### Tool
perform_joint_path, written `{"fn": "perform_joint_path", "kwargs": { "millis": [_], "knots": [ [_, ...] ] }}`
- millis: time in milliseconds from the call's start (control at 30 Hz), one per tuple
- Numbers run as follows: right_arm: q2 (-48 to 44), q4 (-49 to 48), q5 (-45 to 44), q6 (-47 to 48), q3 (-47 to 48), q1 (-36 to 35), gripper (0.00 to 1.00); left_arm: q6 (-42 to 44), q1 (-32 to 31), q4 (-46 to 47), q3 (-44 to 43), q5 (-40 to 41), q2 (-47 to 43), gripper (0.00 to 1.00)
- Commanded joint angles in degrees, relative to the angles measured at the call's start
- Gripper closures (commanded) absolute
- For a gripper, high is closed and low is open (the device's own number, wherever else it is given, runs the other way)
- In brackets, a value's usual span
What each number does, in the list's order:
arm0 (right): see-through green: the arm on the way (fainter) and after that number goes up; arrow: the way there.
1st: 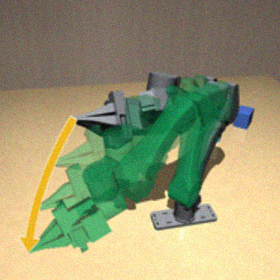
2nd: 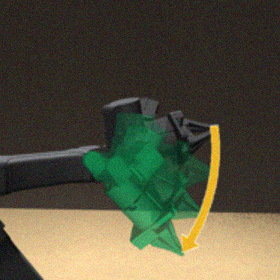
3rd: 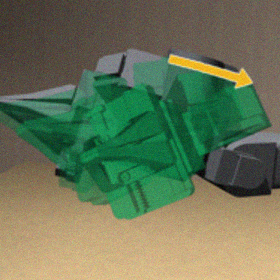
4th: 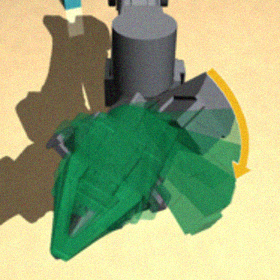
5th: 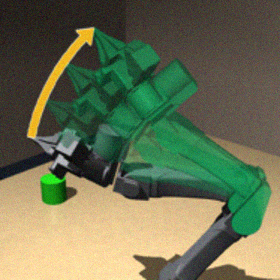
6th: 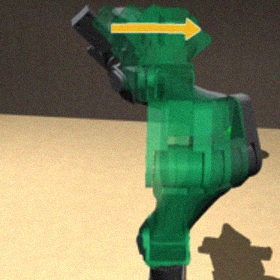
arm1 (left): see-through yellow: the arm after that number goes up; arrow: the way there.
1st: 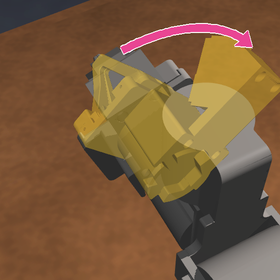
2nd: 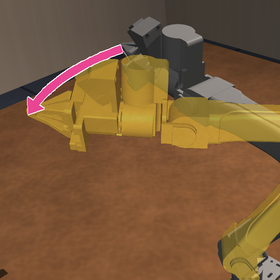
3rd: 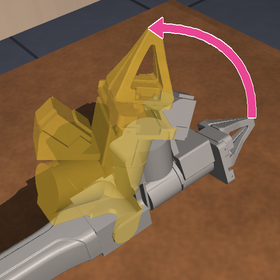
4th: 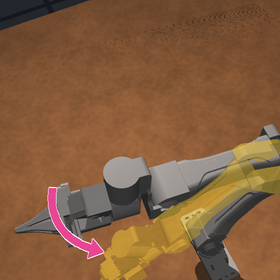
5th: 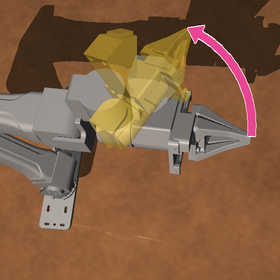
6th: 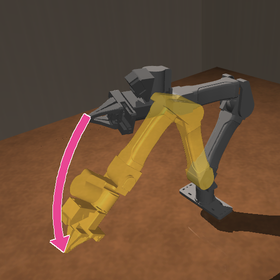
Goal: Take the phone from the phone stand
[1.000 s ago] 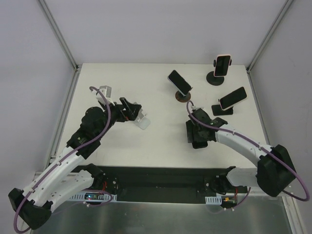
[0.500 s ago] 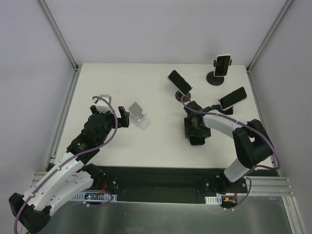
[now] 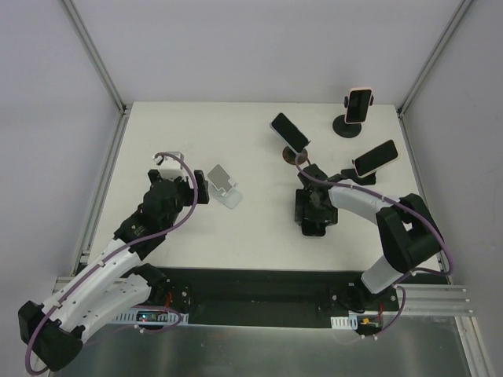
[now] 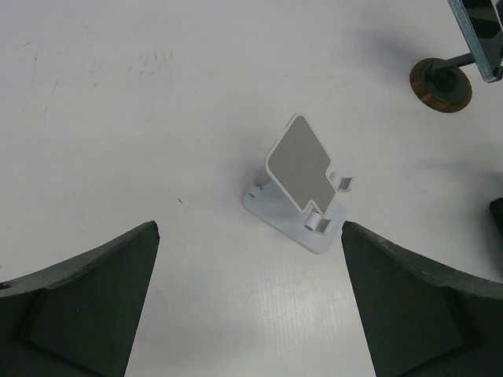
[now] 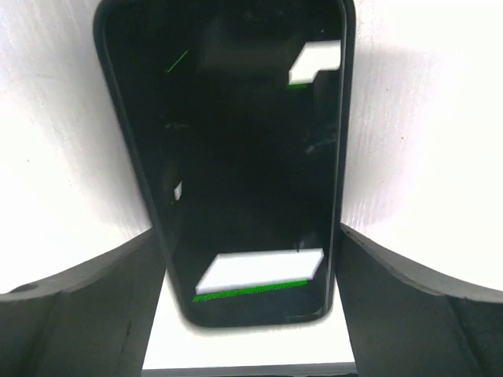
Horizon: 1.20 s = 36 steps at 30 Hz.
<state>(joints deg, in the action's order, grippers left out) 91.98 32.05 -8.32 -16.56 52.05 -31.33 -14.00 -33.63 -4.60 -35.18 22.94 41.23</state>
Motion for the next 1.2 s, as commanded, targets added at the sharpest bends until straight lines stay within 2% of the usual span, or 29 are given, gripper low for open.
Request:
{"fn": "perform_joint_path", "kwargs": {
  "millis": [0,233,300,533,733,900,1067,1167],
  "knots": [
    [0.3,1.7,-1.26,-2.69,-2.48,-0.22,0.13,0.38,0.76,2.49,-1.91,1.23,1.22,0.01],
    [-1.54,1.08,-1.35,-3.22,-3.27,-0.48,0.01,-1.64,0.75,2.84,-3.32,-0.79,3.85,0.01],
    [-3.29,1.08,-1.35,-3.13,-2.49,-1.1,0.04,-3.83,0.67,2.76,-2.97,-1.32,4.38,0.01],
    [-15.59,1.26,-7.76,0.73,1.03,-3.82,0.04,-14.29,0.75,-0.23,-3.92,-2.98,10.35,0.01],
    [-26.05,-2.16,-13.74,11.53,2.09,-3.82,0.04,-25.71,0.49,-2.51,-8.84,-3.43,21.15,0.01],
    [-33.27,-8.23,-12.95,17.68,-1.33,-3.74,0.04,-32.22,-1.08,-6.02,-15.78,1.4,32.65,0.01],
    [-35.56,-11.92,-12.16,17.09,-5.11,-3.56,0.04,-33.81,-3.02,-14.36,-25.63,11.31,40.84,0.01],
    [-35.91,-11.93,-11.38,16.73,-6.17,-3.04,0.04,-36.43,-3.02,-17.01,-29.33,13.18,44.72,0.01]
  ]
}}
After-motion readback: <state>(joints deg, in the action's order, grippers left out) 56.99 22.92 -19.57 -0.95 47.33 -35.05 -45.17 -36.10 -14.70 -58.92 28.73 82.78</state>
